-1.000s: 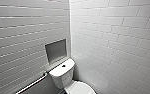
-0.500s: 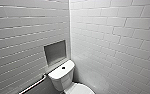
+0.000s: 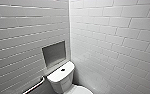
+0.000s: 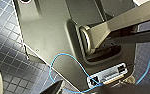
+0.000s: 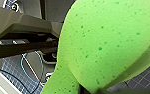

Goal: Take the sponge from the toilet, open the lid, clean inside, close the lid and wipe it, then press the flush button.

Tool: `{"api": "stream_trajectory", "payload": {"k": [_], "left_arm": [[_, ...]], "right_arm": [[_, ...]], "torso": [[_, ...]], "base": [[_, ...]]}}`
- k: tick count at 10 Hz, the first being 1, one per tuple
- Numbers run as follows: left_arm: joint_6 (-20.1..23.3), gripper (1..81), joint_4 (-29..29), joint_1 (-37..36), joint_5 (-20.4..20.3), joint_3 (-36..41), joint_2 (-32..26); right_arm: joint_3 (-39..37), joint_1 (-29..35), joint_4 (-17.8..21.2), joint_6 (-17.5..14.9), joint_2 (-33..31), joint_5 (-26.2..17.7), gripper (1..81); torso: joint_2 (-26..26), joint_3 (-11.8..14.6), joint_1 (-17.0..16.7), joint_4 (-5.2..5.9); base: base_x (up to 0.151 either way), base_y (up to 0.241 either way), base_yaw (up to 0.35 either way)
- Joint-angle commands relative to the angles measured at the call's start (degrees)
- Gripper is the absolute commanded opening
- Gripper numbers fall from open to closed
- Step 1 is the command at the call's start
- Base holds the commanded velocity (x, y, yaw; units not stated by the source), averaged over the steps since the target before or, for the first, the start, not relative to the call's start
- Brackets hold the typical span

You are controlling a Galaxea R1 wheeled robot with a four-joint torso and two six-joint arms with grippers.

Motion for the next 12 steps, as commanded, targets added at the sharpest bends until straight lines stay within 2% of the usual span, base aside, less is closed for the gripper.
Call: {"api": "stream_trajectory", "payload": {"k": [1, 12], "left_arm": [[0.3, 81.1, -0.5, -1.7, 3.2, 0.3, -0.3], [0.2, 81.1, -0.6, -1.6, 3.3, 0.3, -0.2]], "right_arm": [[0.0, 1.1, 0.5, -0.3, -0.1, -3.8, 1.0], [0.0, 0.9, 0.6, -0.3, 0.0, -3.8, 1.0]], "torso": [[0.0, 0.0, 0.0, 0.00], [0.0, 0.0, 0.0, -0.02]], "base": [[0.094, 0.000, 0.000], [0.094, 0.000, 0.000]]}}
